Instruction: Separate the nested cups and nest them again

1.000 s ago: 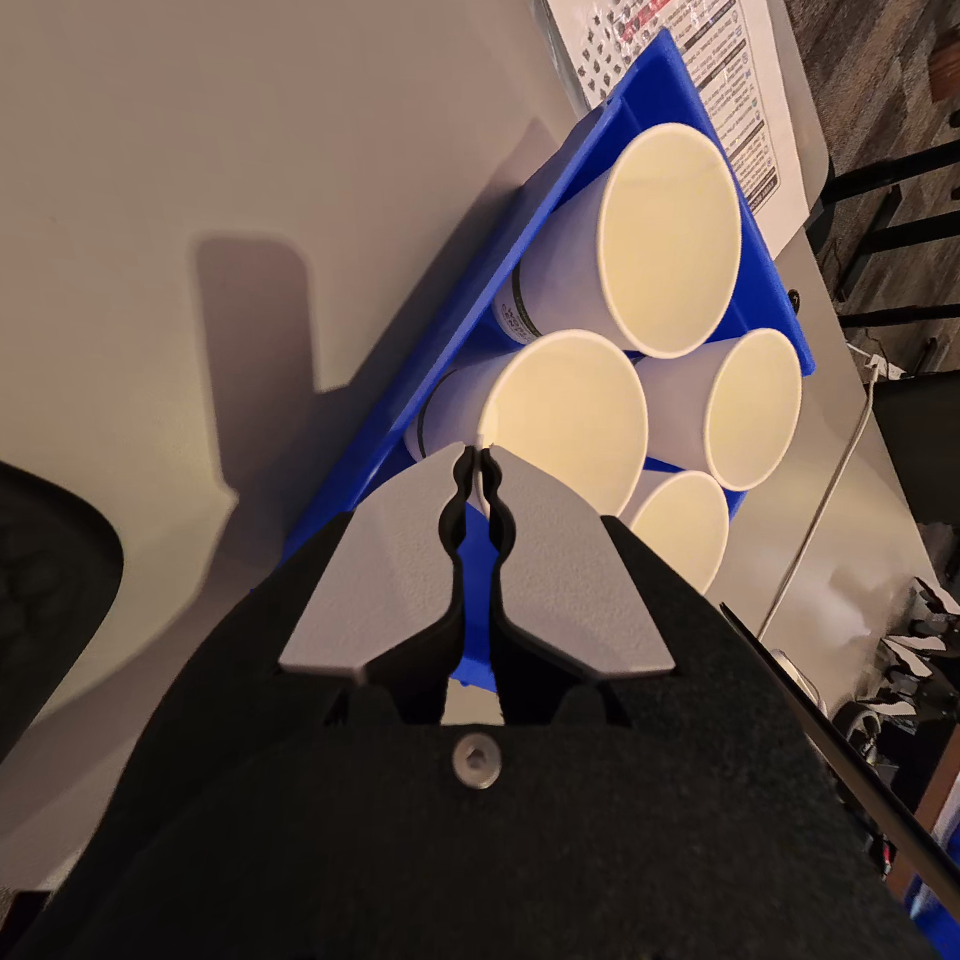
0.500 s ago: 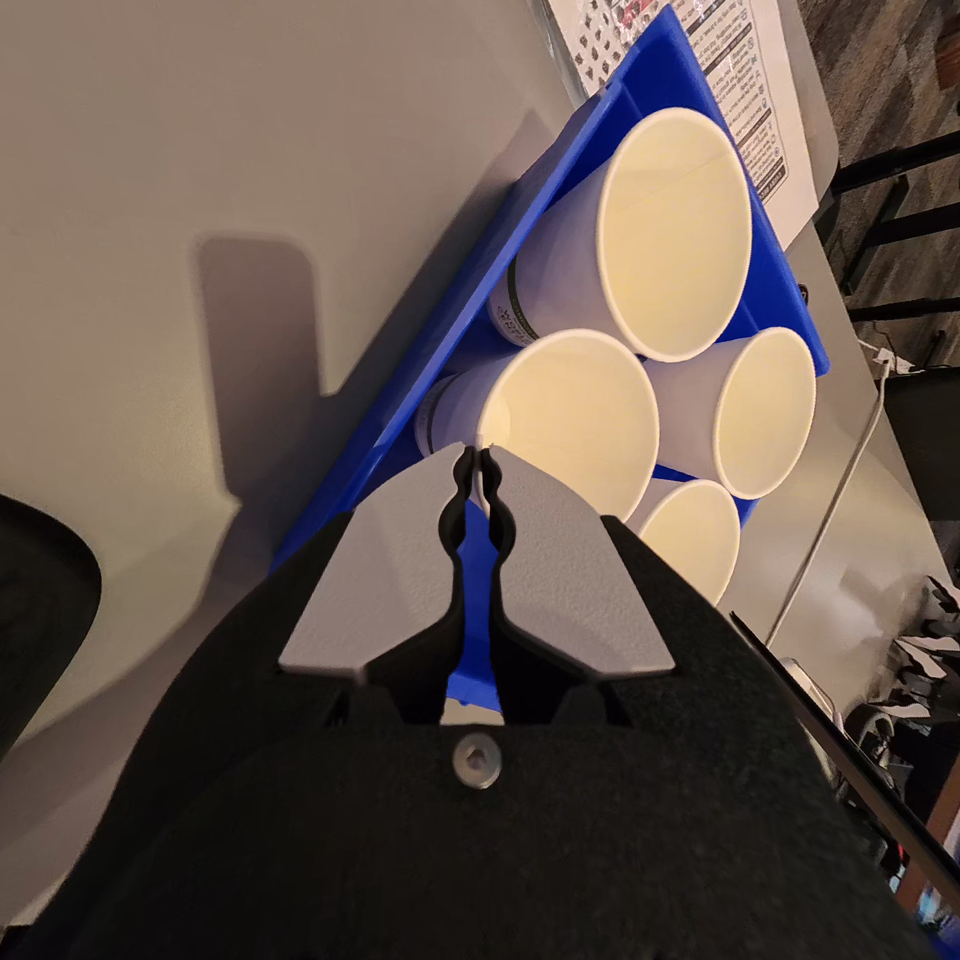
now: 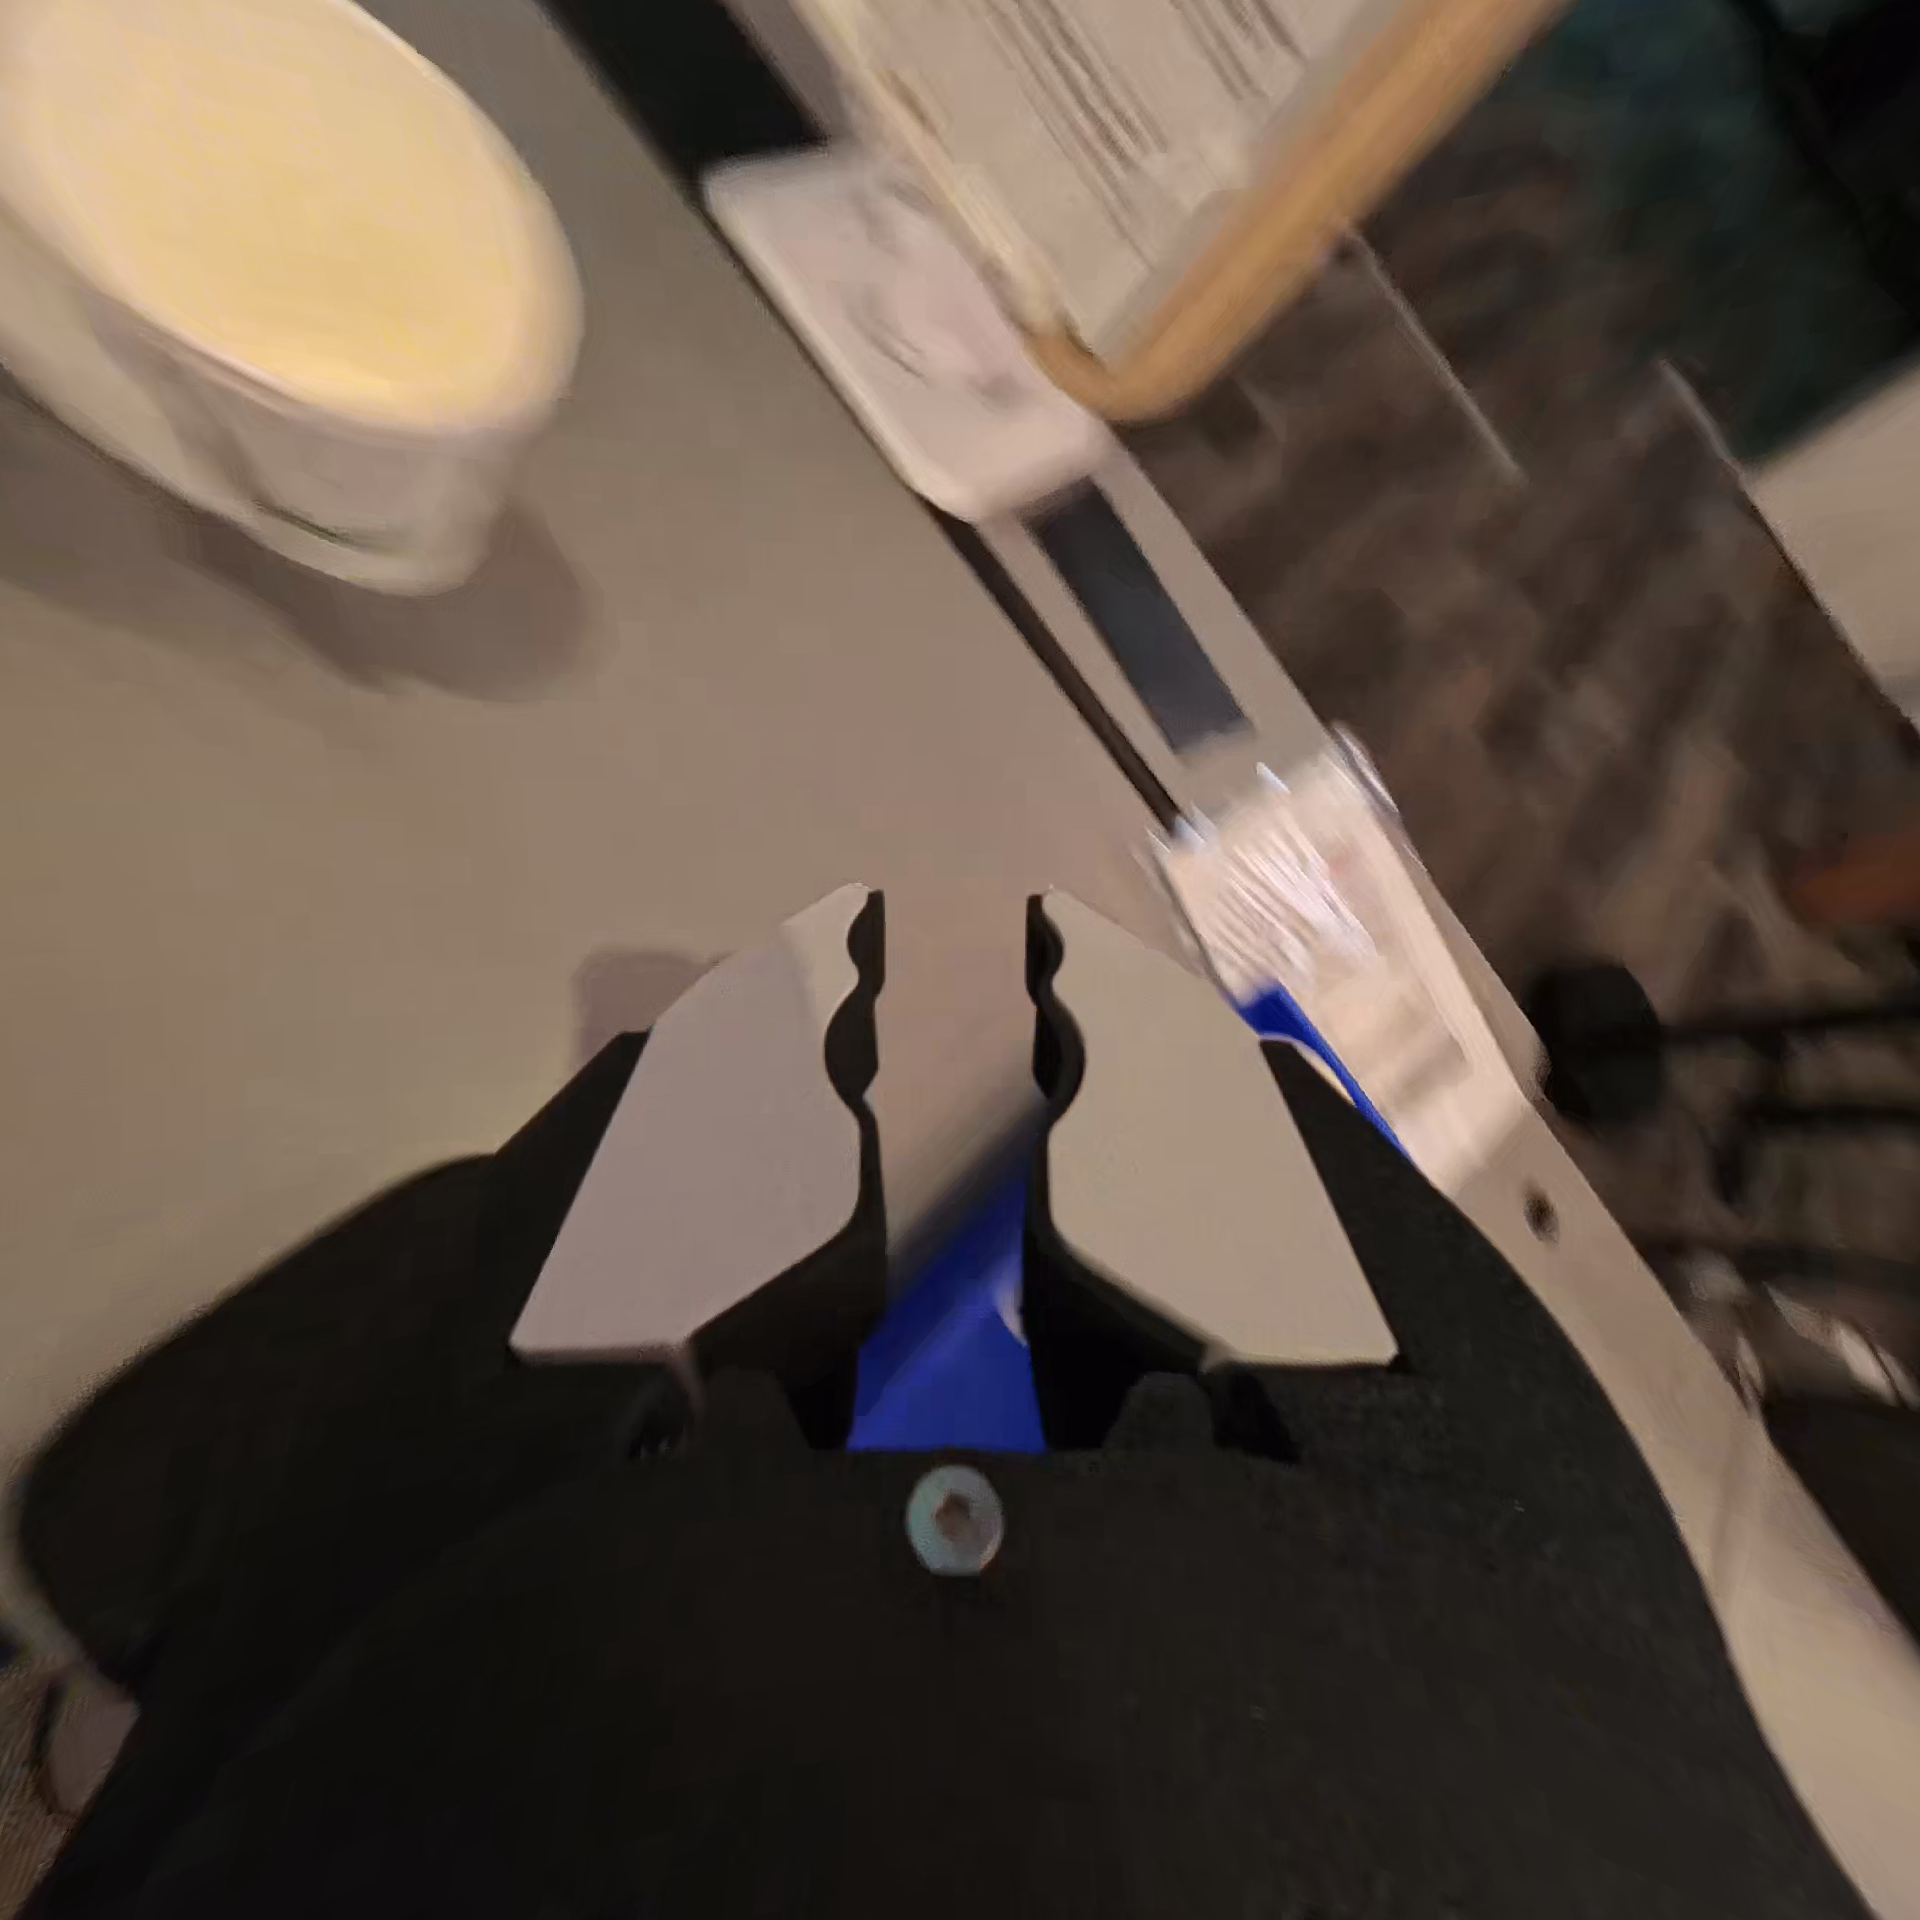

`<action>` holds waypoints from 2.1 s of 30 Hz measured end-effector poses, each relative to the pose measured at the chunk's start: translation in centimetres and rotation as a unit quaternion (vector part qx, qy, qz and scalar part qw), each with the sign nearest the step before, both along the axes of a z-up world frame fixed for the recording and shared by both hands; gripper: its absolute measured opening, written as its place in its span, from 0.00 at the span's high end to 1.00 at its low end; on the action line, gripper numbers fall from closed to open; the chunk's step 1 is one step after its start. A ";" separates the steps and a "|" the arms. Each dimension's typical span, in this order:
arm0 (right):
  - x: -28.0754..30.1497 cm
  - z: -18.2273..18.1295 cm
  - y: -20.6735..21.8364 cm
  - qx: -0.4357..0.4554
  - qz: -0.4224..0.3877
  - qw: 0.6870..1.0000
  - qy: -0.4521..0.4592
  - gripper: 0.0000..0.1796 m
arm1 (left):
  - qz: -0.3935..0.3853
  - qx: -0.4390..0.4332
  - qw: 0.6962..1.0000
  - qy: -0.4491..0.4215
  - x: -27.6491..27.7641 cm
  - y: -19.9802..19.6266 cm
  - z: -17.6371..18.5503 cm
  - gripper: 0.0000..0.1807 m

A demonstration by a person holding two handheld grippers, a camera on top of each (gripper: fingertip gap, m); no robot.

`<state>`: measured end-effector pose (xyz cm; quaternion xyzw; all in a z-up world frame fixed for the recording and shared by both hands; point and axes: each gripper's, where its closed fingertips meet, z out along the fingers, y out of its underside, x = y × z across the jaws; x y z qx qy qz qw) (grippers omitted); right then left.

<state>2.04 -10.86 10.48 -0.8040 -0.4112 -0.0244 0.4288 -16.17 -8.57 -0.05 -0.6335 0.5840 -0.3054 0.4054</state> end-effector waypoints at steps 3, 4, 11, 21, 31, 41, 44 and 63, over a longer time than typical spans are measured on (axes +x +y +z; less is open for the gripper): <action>-8.9 0.3 -2.4 -0.034 0.145 0.989 -0.023 0.90 | -0.003 0.001 1.000 0.007 0.1 -0.2 -0.4 0.50; -10.8 -0.1 -2.8 -0.037 0.172 0.983 -0.050 0.92 | -0.005 0.002 1.000 0.009 0.1 -0.3 -0.4 0.50; -18.1 -3.4 -3.2 -0.070 0.257 0.956 -0.121 0.94 | -0.012 0.009 1.000 0.008 0.1 -0.7 -0.1 0.50; -19.1 -4.5 -2.7 -0.106 0.269 0.950 -0.119 0.97 | -0.013 0.011 1.000 0.002 0.1 -0.9 0.4 0.50; -19.1 -4.3 -3.4 -0.122 0.278 0.947 -0.106 0.98 | -0.025 0.007 1.000 -0.002 0.3 -1.5 0.6 0.50; -17.7 0.6 -3.2 -0.076 0.254 0.960 -0.097 0.98 | -0.019 0.013 1.000 0.015 0.2 -1.0 -0.2 0.50; -16.5 2.9 -3.4 -0.055 0.237 0.966 -0.085 0.98 | -0.018 0.010 1.000 0.021 0.2 -0.9 -0.6 0.50; 16.8 0.5 -9.0 -0.081 -0.211 0.964 -0.140 0.98 | -0.003 0.006 0.999 0.039 0.1 0.1 -1.8 0.50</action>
